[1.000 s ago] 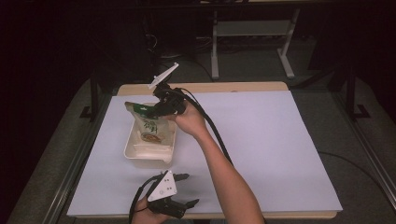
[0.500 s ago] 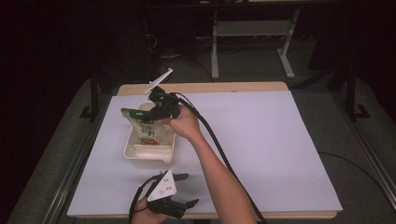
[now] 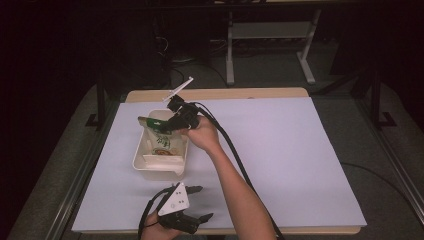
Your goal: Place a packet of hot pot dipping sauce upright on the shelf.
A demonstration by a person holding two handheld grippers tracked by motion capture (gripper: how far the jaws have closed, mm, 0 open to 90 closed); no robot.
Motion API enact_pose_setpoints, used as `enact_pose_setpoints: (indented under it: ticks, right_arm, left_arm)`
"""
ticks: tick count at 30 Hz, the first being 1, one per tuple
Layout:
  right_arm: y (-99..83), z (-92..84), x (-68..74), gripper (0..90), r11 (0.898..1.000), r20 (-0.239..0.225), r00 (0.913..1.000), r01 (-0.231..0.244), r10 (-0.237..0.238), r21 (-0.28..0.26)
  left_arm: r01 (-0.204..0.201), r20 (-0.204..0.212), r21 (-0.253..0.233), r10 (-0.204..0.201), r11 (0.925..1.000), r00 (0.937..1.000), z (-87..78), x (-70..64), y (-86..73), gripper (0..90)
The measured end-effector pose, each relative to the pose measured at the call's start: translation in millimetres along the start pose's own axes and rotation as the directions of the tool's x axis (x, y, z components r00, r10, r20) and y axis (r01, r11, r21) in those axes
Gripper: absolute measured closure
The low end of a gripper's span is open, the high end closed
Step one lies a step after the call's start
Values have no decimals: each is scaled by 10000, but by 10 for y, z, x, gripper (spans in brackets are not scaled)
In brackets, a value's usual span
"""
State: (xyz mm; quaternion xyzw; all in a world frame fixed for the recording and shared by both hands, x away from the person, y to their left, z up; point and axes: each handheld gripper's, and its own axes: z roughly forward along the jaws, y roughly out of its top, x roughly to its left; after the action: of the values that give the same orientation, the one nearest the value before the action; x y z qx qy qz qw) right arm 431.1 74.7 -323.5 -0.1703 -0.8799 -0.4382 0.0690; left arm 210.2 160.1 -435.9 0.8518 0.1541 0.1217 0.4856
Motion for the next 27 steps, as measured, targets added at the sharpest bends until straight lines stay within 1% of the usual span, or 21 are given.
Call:
enact_pose_setpoints:
  ticks: [2,4,7,8,10,11,12,14,16,17,19,20,22,25,27]
  right_arm:
    - [-5,-10,-1,863,10000,79,10000,-7,6,17]
    - [-20,-43,0,835,9997,62,9999,-151,152,-173]
    - [-22,-50,12,815,9998,164,9998,-106,109,-167]
    - [-23,-57,18,789,10000,346,9994,-40,42,-71]
    - [-27,-63,16,781,10000,359,9993,-43,45,-62]
    - [-40,-81,11,744,9999,472,9988,-111,115,-78]
    - [-40,-81,11,744,9999,472,9988,-111,115,-78]
    - [-59,-109,-1,697,9997,561,9982,-226,229,-56]
    - [-66,-121,-6,686,9998,652,9977,-207,210,-51]
    - [-80,-156,-16,662,9997,732,9970,-249,251,-42]
    - [-86,-170,-19,654,9996,749,9968,-272,276,-58]
    - [-98,-208,-25,628,9994,784,9963,-330,338,-117]
    - [-111,-242,-28,612,9991,761,9963,-389,402,-185]
    - [-124,-271,-29,593,9993,841,9958,-352,363,-144]
    - [-141,-302,-24,572,9990,846,9954,-430,441,-146]
  left_arm:
    - [-6,2,2,6,10000,10000,2,-2,0,185]
    - [-23,15,2,23,10000,10000,5,-4,1,185]
    - [-29,29,23,29,10000,10000,7,-4,0,185]
    - [-34,29,24,34,10000,10000,7,-5,0,185]
    - [-23,28,5,22,10000,10000,6,-6,0,185]
    - [-23,29,3,23,10000,10000,6,-6,0,185]
    - [-32,28,18,32,10000,10000,6,-4,0,185]
    - [-34,27,26,34,10000,10000,7,-3,0,185]
    - [-41,30,28,41,10000,10000,7,-4,0,185]
    - [-43,28,30,43,10000,10000,10,-5,0,185]
    - [-41,29,32,41,10000,10000,10,-4,0,185]
    - [-46,34,35,46,10000,10000,11,-3,0,185]
    - [-44,30,32,44,10000,10000,11,-3,0,185]
    - [-51,25,44,51,10000,10000,11,-3,-1,185]
    - [-30,9,45,30,10000,10000,9,-2,-2,185]
